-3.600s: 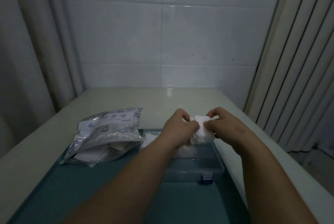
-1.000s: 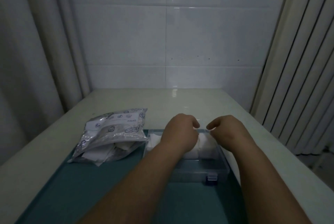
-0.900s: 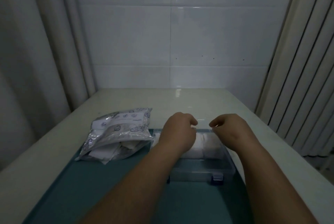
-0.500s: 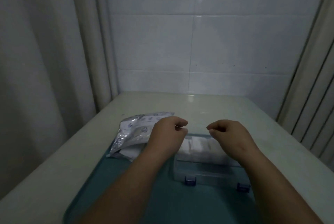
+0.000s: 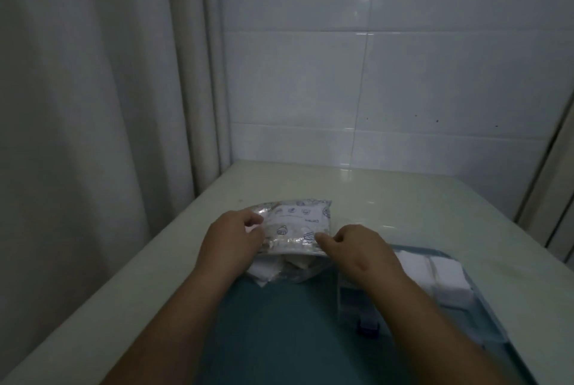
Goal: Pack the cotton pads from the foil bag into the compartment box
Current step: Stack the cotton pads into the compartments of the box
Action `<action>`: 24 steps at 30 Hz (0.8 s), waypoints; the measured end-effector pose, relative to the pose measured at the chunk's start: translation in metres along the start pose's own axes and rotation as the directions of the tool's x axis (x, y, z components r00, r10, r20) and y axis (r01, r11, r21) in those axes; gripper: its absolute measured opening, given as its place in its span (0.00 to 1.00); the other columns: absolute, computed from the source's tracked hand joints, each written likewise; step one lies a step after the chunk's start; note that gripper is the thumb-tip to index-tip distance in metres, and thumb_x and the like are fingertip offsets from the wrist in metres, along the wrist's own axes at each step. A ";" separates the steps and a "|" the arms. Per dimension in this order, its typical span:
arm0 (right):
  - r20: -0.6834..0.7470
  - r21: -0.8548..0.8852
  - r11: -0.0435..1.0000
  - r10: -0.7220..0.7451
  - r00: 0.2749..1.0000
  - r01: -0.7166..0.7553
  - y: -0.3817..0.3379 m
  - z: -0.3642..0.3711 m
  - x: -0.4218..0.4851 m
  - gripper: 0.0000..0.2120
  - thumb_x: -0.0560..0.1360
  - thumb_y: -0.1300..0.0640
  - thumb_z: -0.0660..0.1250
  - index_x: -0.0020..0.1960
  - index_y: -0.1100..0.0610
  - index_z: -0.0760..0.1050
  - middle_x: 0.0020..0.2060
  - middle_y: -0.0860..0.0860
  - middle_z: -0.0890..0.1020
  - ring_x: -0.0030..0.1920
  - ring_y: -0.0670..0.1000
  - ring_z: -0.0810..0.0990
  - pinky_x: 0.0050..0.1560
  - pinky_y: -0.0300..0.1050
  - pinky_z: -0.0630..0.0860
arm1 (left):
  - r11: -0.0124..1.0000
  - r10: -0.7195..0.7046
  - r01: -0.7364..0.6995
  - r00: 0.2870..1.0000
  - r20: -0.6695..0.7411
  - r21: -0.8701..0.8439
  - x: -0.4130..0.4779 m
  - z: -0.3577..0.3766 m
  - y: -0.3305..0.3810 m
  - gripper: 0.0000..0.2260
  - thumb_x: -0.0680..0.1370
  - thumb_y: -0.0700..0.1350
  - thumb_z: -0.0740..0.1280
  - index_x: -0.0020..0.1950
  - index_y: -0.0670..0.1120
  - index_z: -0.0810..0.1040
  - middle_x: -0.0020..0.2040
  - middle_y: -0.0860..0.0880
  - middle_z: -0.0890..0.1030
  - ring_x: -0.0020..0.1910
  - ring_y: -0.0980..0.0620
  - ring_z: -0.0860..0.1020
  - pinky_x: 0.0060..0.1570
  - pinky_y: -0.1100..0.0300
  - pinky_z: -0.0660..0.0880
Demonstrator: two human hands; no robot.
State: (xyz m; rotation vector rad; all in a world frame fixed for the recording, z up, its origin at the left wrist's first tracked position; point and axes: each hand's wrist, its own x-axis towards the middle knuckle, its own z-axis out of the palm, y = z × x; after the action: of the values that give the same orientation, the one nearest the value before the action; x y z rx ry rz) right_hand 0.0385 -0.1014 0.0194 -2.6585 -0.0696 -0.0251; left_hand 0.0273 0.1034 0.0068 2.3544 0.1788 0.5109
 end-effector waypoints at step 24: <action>-0.262 0.305 0.933 -0.112 0.959 0.192 0.008 0.010 -0.008 0.06 0.71 0.55 0.73 0.40 0.49 0.76 0.38 0.44 0.80 0.41 0.45 0.79 0.36 0.36 0.69 | 0.871 -0.305 0.299 0.951 0.048 -0.390 0.007 0.008 -0.035 0.10 0.67 0.31 0.74 0.34 0.47 0.82 0.34 0.46 0.83 0.38 0.46 0.82 0.47 0.49 0.80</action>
State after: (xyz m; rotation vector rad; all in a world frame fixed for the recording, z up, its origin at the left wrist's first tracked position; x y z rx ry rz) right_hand 0.0306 -0.1040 0.0070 -2.2911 -0.1853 -0.3562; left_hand 0.0376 0.1260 -0.0196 1.8833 0.4063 0.3699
